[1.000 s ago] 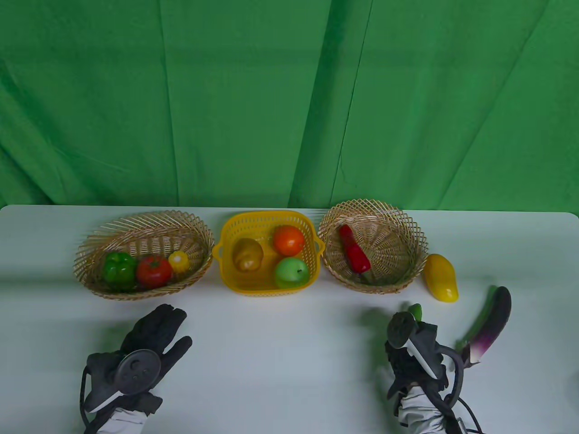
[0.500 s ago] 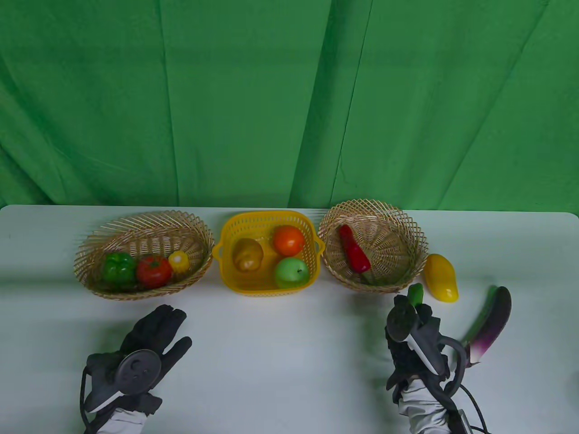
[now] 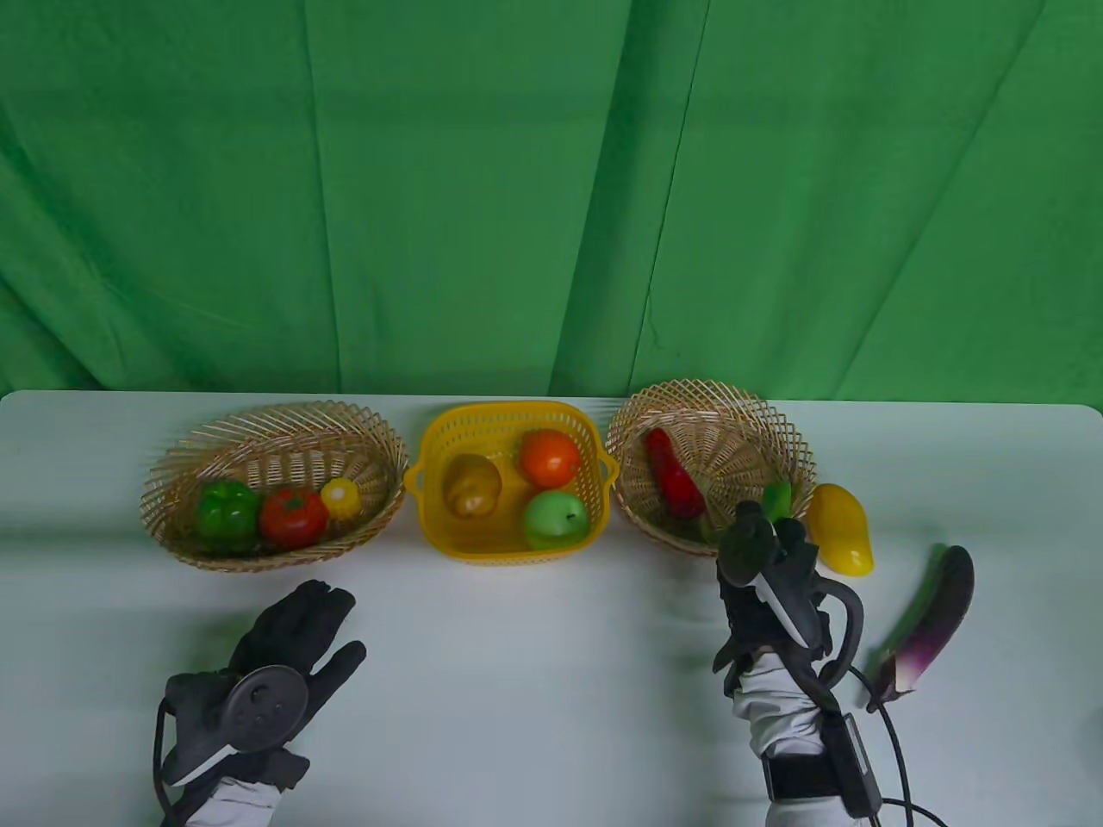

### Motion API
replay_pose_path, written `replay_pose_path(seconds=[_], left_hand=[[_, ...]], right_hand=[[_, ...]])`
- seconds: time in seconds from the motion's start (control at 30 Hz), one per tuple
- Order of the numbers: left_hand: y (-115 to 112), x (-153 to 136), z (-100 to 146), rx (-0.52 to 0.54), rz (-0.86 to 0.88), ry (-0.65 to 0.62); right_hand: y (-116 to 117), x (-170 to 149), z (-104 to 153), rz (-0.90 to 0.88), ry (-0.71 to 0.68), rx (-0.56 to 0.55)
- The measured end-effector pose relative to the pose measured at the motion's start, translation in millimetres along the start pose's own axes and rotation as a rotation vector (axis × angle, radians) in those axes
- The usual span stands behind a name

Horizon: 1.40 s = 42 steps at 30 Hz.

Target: Place 10 objects into 3 containers, with green background

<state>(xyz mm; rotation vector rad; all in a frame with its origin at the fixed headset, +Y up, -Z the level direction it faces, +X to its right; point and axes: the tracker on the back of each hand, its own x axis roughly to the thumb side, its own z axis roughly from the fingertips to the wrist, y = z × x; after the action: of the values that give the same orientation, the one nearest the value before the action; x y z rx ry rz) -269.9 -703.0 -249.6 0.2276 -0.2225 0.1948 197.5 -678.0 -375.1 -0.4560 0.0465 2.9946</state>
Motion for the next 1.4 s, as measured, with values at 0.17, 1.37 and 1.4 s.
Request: replay_pose_path(seconds=[0.17,1.37,1.4], left_hand=[[-1,0,0,-0.003,-0.003,0.004],[-1,-4,0,-0.018,-0.018,0.027],[-1,-3,0,-0.017,-0.019,0.024]], right_hand=[[3,13,-20,-0.01,0.026,-0.007],[24,40,-54,0.104,0.016,-0.017],[24,37,-52,0.095,0.016,-0.017]])
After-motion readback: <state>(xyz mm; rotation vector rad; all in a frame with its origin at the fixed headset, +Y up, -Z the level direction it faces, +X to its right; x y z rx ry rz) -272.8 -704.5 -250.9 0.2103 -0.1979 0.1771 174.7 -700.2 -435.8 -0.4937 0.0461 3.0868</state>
